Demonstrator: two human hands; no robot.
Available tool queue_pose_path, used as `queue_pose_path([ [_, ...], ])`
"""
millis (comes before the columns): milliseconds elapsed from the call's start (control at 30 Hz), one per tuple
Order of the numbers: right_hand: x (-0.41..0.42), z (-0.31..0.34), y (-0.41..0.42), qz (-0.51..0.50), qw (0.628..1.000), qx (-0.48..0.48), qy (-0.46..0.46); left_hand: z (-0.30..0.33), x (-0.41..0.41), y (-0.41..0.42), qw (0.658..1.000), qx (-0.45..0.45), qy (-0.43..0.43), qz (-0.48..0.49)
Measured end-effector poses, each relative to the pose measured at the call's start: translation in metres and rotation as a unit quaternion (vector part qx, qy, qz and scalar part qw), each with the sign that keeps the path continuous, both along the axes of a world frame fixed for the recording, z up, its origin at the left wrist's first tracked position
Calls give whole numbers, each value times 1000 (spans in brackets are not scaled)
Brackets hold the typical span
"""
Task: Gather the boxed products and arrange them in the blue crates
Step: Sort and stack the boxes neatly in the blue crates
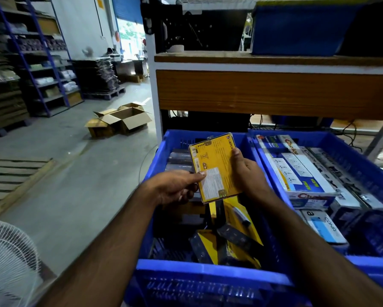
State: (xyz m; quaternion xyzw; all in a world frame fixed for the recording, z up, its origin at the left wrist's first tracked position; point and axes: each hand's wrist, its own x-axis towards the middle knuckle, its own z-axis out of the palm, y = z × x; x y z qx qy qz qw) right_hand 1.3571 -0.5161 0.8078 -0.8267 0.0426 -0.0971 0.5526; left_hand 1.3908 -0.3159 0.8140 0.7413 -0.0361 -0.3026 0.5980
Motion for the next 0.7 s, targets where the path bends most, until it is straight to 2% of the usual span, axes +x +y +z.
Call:
queue_pose_path([
  [167,-1,4,2,5,1000,25,0,2,7,5,987,-118,-75,82],
  [300,5,6,-1,7,968,247,51,5,9,5,959,-235,-45,150],
  [367,2,4,-4,61,973,224,11,6,7,9,954,-258,-2,152],
  [433,-3,3,-5,88,979,182,-34,7,4,13,967,-217,4,133],
  [500,-5,4,-6,112,977,177,-48,7,5,16,982,-111,-90,122],
  [533,-6,4,-7,118,979,159,-47,7,5,17,979,-71,-142,124],
  [600,-7,5,-4,135,982,126,-40,11,3,17,970,-43,-207,122],
  [700,-9,5,-2,152,980,120,-34,12,-1,18,962,-23,-248,113],
])
